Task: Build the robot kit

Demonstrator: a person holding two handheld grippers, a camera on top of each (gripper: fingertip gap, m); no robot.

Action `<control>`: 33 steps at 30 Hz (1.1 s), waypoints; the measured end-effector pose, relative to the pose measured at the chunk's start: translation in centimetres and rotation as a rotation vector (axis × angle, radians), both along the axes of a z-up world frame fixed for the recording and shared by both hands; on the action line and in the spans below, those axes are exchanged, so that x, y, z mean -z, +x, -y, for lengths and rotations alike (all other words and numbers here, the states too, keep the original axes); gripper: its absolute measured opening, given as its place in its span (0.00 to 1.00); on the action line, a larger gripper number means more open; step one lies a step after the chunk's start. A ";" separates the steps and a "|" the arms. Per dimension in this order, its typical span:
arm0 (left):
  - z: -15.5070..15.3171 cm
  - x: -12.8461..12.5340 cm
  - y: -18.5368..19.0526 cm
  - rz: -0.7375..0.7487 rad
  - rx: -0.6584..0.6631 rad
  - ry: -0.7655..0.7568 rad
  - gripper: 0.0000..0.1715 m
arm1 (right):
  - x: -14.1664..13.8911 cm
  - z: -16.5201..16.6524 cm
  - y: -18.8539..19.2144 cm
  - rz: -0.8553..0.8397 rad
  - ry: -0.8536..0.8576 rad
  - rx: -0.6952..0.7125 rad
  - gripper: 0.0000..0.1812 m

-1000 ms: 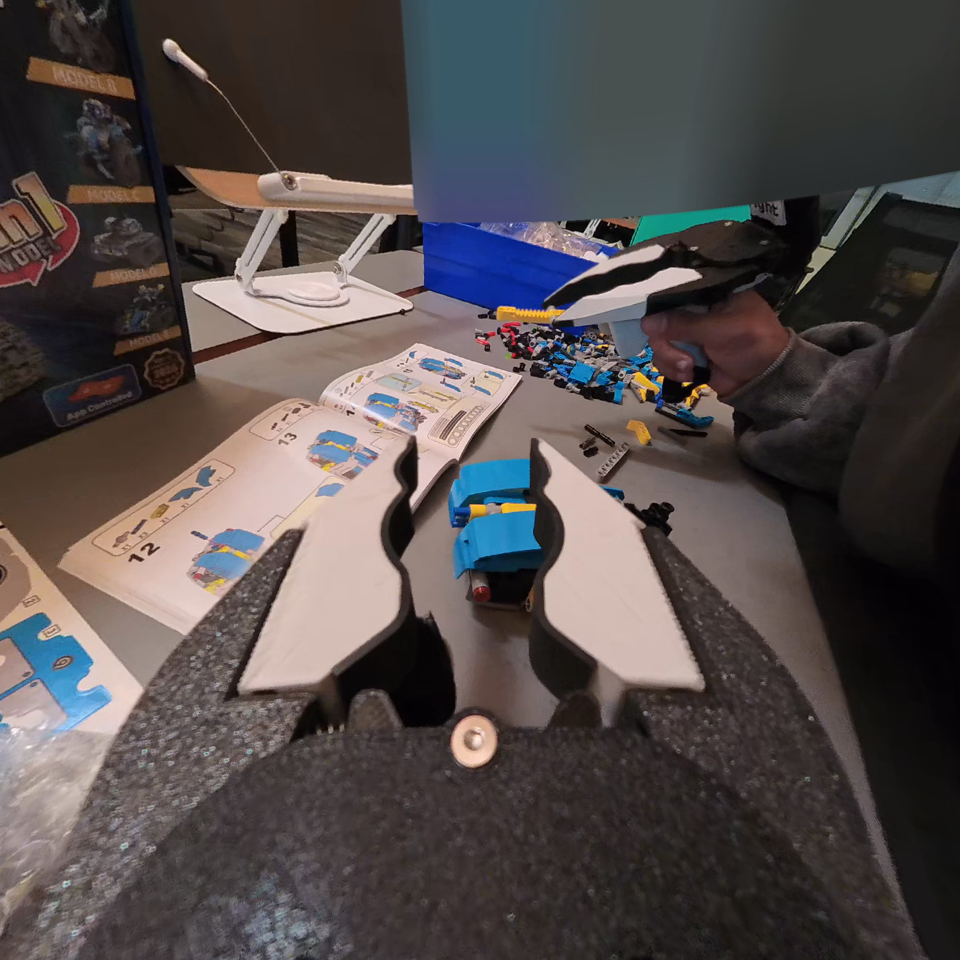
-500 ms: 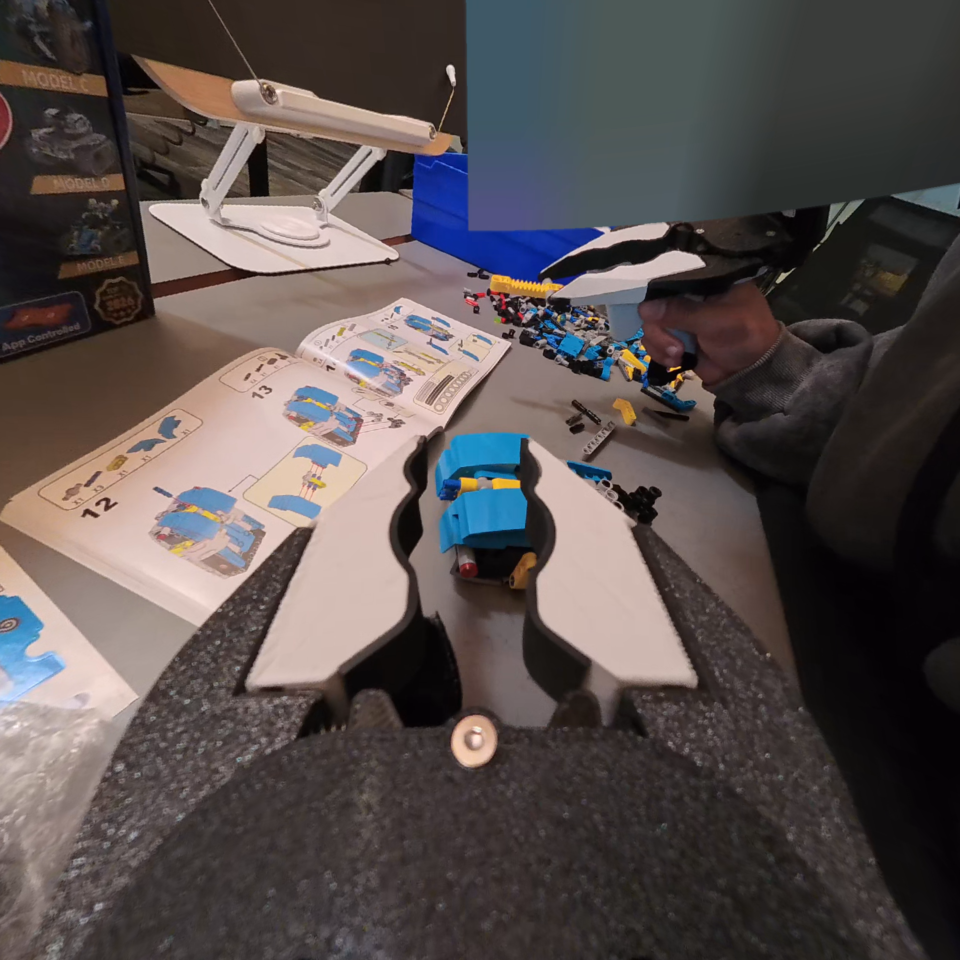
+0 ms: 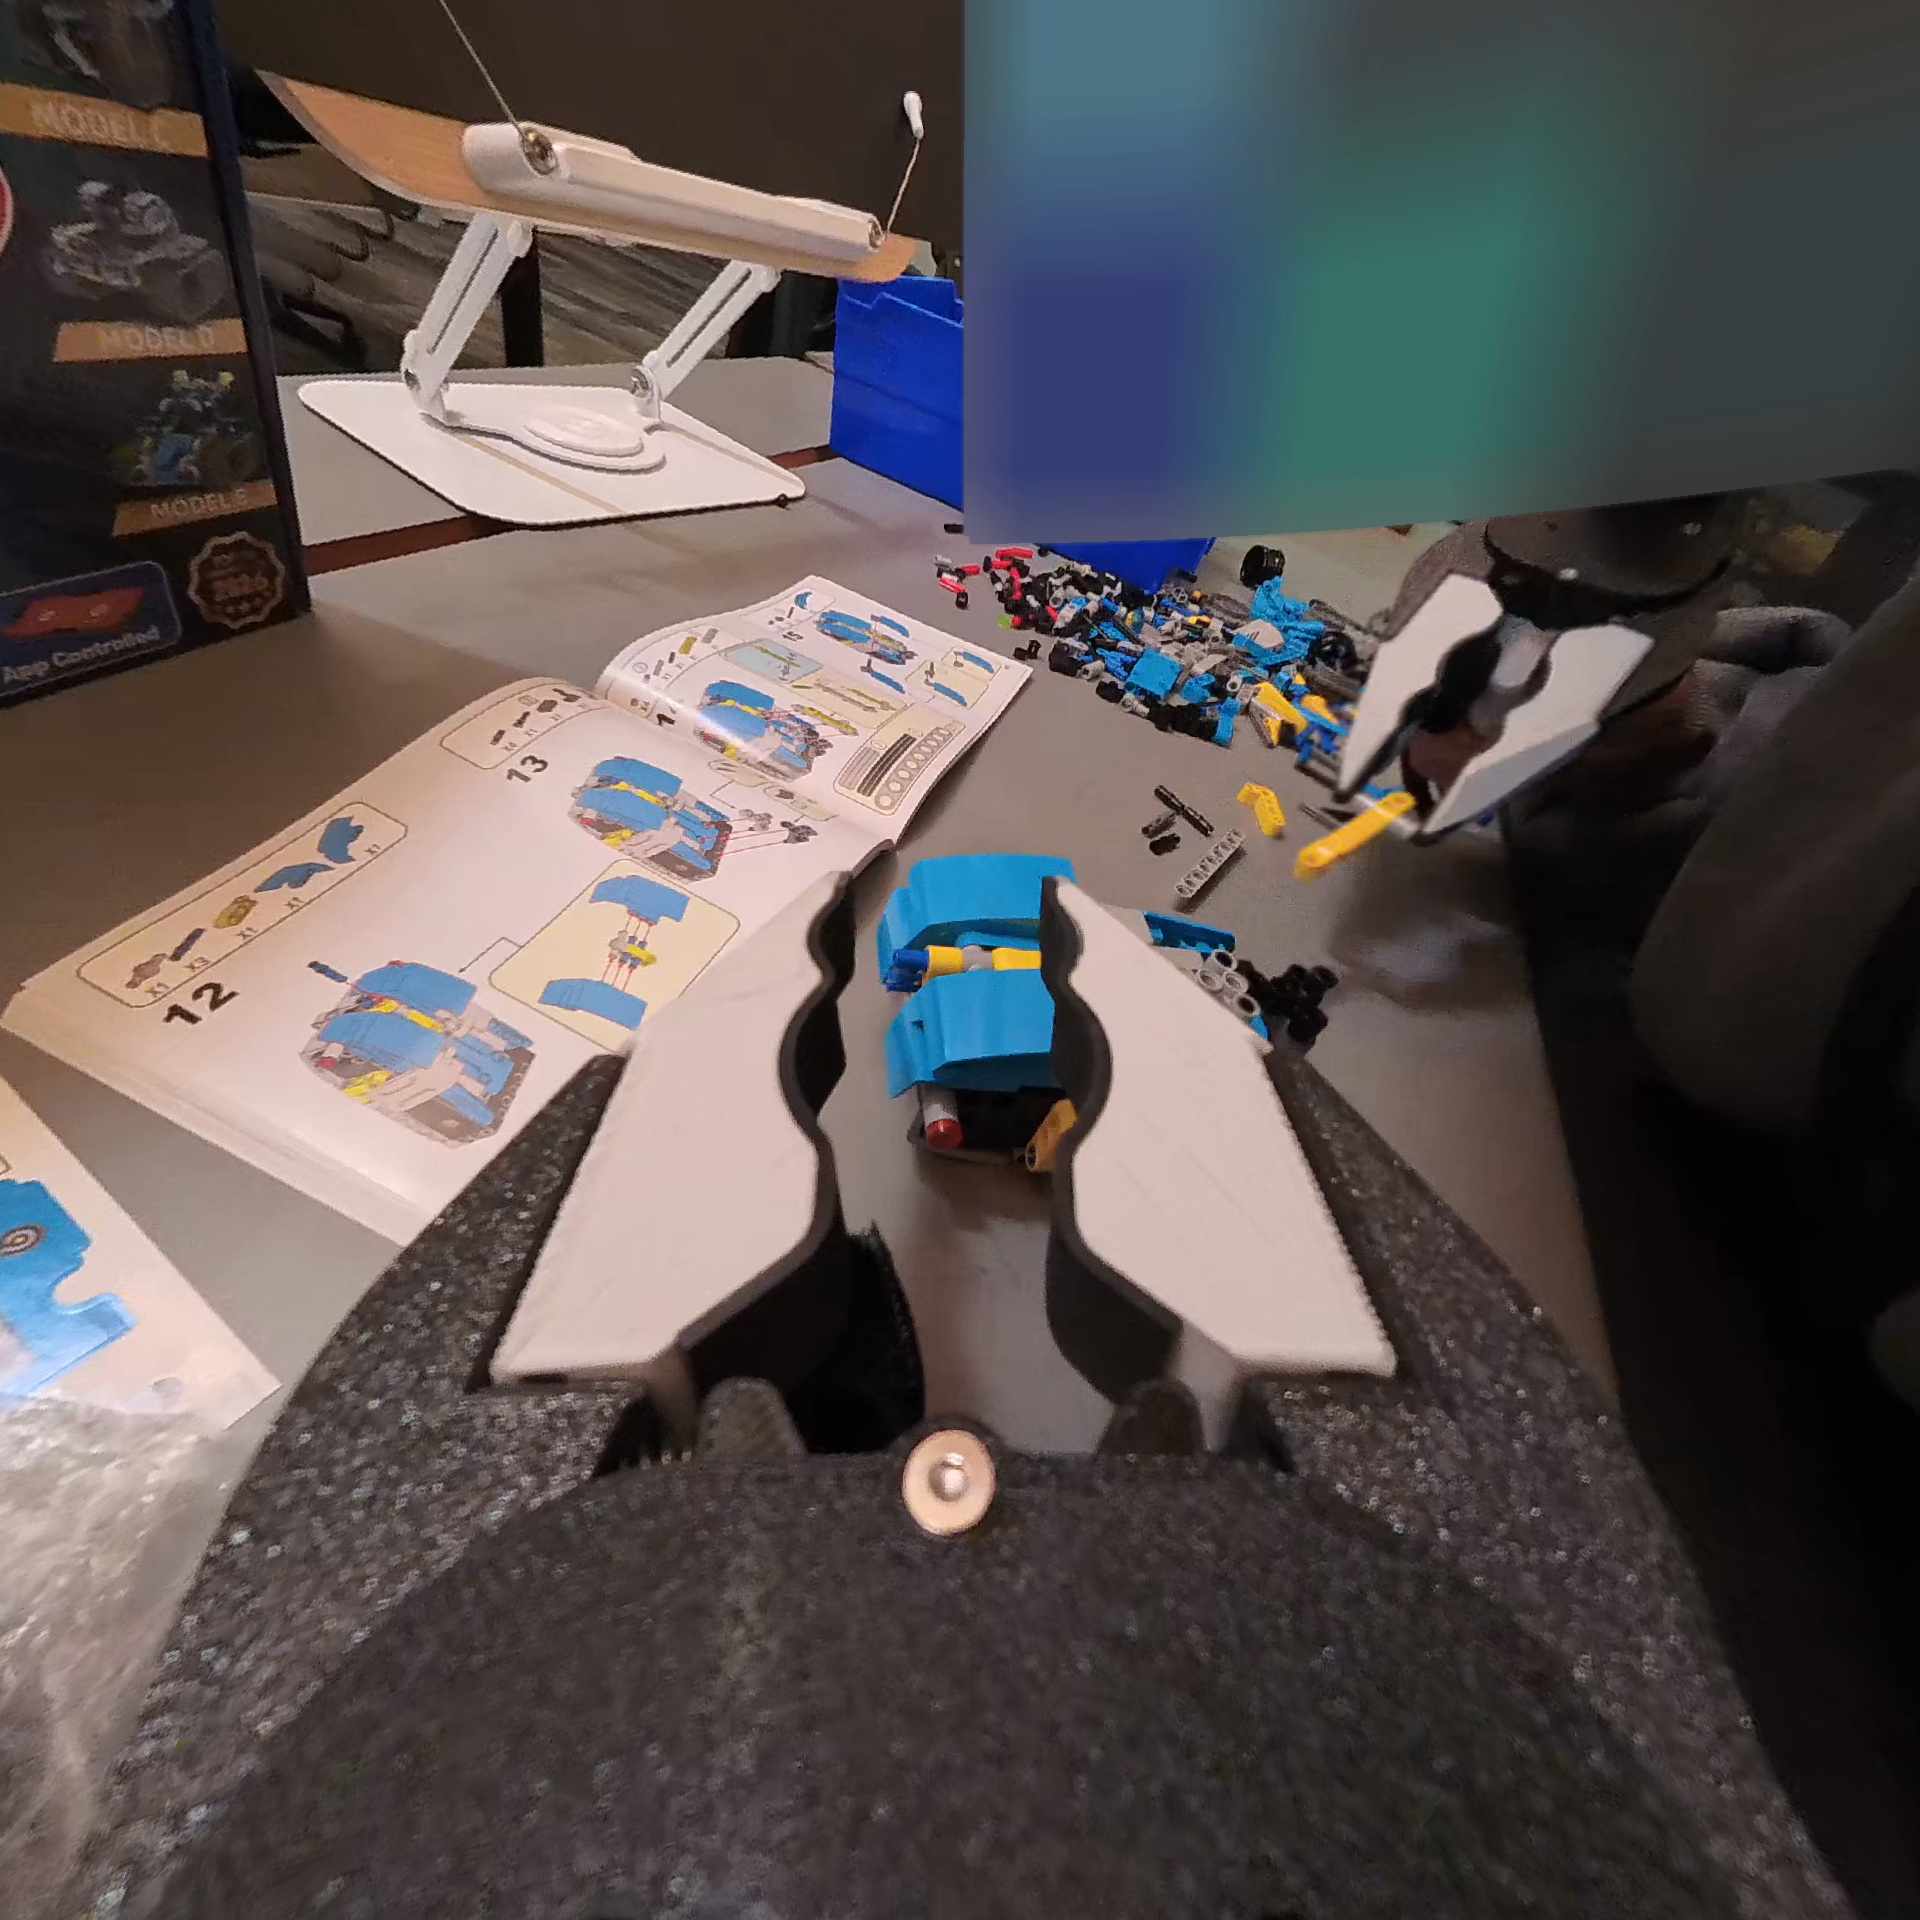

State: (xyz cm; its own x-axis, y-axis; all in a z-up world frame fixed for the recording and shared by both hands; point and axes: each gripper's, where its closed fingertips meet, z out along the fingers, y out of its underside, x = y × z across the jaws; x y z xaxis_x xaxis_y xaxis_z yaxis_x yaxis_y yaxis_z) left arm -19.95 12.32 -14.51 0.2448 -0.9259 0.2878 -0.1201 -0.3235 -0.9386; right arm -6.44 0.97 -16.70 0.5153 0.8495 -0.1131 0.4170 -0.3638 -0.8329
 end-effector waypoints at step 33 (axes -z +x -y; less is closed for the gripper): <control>0.9 0.5 0.5 -0.034 0.048 0.007 0.19 | 4.8 0.5 -0.2 0.091 -0.116 -0.079 0.15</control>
State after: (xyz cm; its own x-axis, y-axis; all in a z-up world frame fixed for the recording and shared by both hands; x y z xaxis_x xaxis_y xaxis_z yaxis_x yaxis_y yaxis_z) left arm -19.48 11.43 -15.03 0.2098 -0.9388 0.2731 -0.1672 -0.3096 -0.9360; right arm -6.66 0.48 -21.52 0.4603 0.8716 -0.1687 0.5194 -0.4185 -0.7450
